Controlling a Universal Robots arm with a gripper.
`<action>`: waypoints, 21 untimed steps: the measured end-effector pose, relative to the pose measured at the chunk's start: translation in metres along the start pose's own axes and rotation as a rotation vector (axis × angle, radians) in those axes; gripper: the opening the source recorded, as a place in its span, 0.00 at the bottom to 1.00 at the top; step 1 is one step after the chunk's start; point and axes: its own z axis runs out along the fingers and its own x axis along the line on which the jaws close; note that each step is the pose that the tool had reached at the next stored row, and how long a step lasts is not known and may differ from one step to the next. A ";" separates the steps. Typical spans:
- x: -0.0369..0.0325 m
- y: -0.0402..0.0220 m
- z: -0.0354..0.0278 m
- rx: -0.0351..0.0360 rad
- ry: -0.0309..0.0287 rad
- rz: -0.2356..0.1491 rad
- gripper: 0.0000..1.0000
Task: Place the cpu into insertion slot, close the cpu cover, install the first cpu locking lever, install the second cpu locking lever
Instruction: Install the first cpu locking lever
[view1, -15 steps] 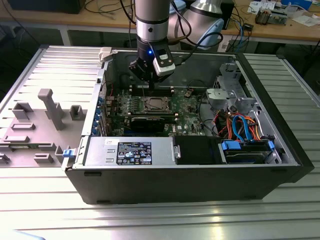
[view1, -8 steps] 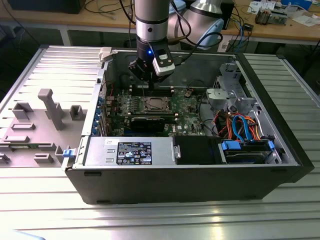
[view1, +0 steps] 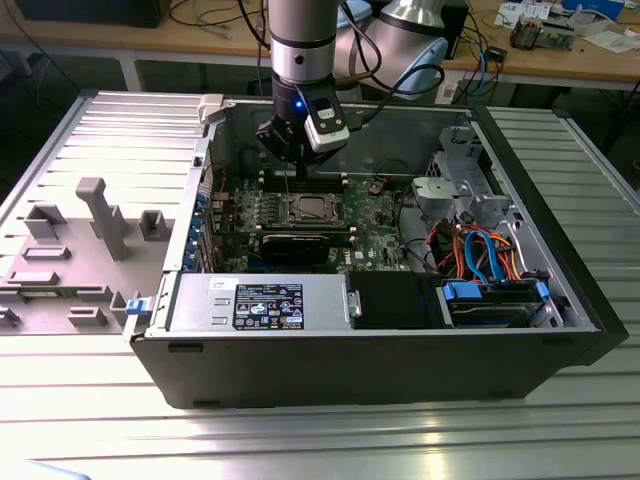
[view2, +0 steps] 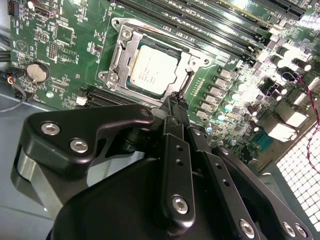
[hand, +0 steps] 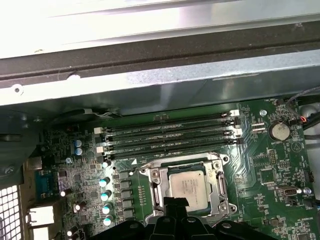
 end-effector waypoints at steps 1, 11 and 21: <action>0.0001 -0.0001 0.0001 -0.0002 0.0006 -0.012 0.11; 0.0101 -0.0012 0.0004 -0.0018 0.0030 -0.063 0.11; 0.0177 -0.0021 0.0002 -0.0018 0.0031 -0.064 0.11</action>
